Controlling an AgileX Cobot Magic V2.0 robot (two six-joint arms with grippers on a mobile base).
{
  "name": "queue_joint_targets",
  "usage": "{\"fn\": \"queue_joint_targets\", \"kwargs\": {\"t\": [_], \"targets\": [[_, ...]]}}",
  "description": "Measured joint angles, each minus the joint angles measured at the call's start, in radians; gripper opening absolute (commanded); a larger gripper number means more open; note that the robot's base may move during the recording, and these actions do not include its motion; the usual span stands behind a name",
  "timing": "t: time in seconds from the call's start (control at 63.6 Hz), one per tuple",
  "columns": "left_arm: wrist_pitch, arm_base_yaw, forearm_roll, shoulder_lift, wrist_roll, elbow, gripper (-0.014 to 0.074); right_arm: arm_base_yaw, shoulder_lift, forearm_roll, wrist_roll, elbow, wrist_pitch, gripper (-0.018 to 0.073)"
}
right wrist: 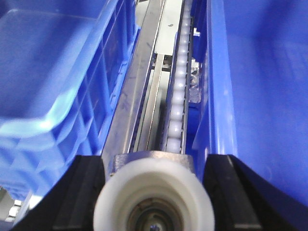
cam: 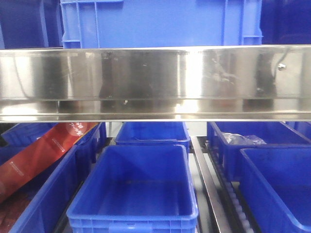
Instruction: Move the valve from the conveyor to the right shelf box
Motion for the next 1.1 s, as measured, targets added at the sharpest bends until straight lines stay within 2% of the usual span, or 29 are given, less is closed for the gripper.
{"fn": "queue_joint_targets", "kwargs": {"t": [0.96,1.101], "targets": [[-0.001,0.000,0.000,0.000,0.000,0.000,-0.0111,0.000,0.000,0.000,0.000,0.000,0.000,-0.0155],[-0.001,0.000,0.000,0.000,0.000,0.000,-0.0111,0.000,0.000,0.000,0.000,0.000,-0.062,-0.0155]]}}
